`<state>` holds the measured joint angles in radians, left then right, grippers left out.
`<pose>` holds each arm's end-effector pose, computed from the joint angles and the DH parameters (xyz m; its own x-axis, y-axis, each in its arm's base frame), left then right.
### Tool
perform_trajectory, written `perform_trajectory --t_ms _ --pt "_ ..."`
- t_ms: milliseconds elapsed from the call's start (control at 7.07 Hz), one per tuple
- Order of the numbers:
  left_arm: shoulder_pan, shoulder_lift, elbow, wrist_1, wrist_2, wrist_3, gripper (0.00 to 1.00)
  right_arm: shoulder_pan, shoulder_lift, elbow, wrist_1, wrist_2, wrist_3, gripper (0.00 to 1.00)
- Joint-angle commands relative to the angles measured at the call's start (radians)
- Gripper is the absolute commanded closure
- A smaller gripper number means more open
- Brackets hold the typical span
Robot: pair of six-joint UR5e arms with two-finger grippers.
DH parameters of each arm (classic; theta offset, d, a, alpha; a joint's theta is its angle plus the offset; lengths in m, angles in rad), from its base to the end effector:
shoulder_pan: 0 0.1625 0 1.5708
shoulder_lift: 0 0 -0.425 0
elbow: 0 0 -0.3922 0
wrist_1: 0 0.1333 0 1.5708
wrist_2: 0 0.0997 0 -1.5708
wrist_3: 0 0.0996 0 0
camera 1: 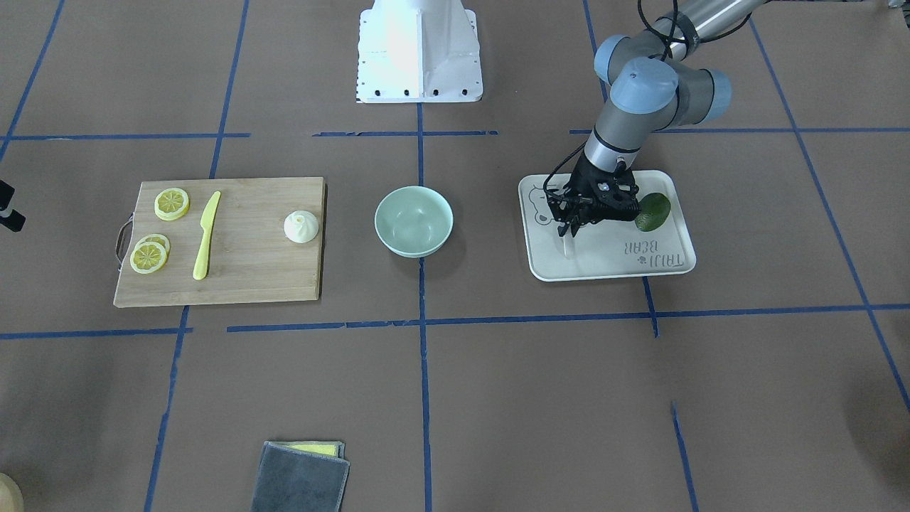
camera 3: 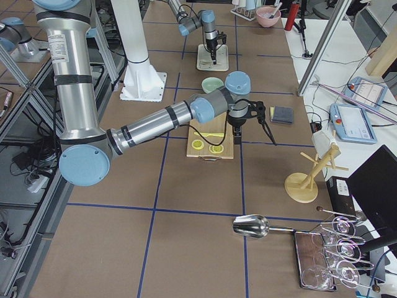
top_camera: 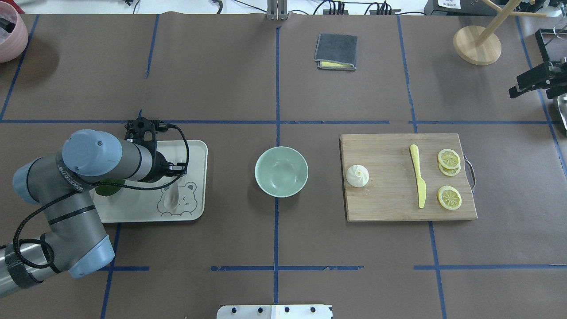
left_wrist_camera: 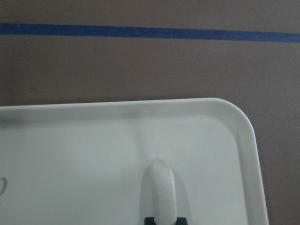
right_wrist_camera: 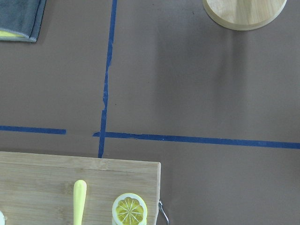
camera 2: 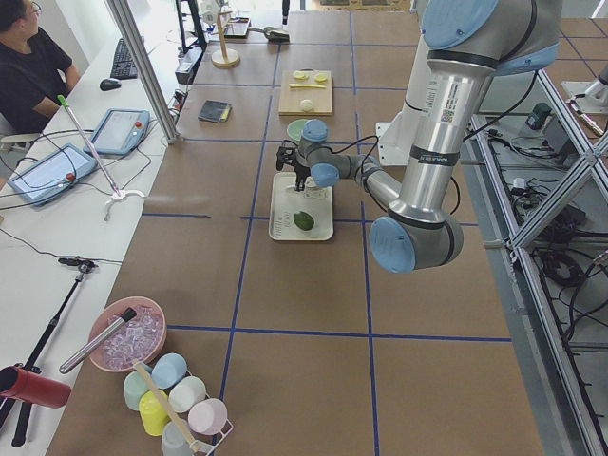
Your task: Put spoon and bun in bowl
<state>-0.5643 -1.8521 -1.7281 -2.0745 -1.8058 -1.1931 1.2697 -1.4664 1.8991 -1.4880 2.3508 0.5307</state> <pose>0.4566 -0.4193 0.3805 0.5949 0.0479 -0.8024 0.1523 0.9734 0.1711 -0.0944 -0.5173 0.4332 0.6275 -0.0468 0.7772 -0.0690 0.9909 0.1155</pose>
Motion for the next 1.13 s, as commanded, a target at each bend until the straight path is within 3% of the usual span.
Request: perform_trajectory --t_ms 0,142,283,566,708,849,991 --pt "-0.006 -0.015 -0.115 0.166 -0.003 0.009 1.0 -0.025 0.001 0.002 0.0 -0.004 0.014 0.0" --pt "-0.034 -0.109 -0.134 0.253 -0.009 0.003 1.0 -0.067 0.011 0.006 0.003 -0.004 0.088 0.0" --pt "-0.04 -0.162 -0.123 0.245 -0.013 -0.064 1.0 -0.111 0.035 0.006 0.005 -0.027 0.154 0.0" --pt "-0.031 -0.289 -0.032 0.138 -0.012 -0.308 1.0 -0.235 0.092 0.021 0.009 -0.124 0.311 0.0" --pt "-0.011 -0.3 0.031 0.014 -0.009 -0.4 1.0 -0.304 0.095 0.031 0.078 -0.195 0.412 0.0" --pt "0.01 -0.337 0.095 -0.057 -0.006 -0.445 1.0 -0.358 0.095 0.031 0.15 -0.24 0.519 0.0" --pt "0.023 -0.367 0.137 -0.068 -0.001 -0.474 1.0 -0.413 0.097 0.04 0.152 -0.287 0.541 0.0"
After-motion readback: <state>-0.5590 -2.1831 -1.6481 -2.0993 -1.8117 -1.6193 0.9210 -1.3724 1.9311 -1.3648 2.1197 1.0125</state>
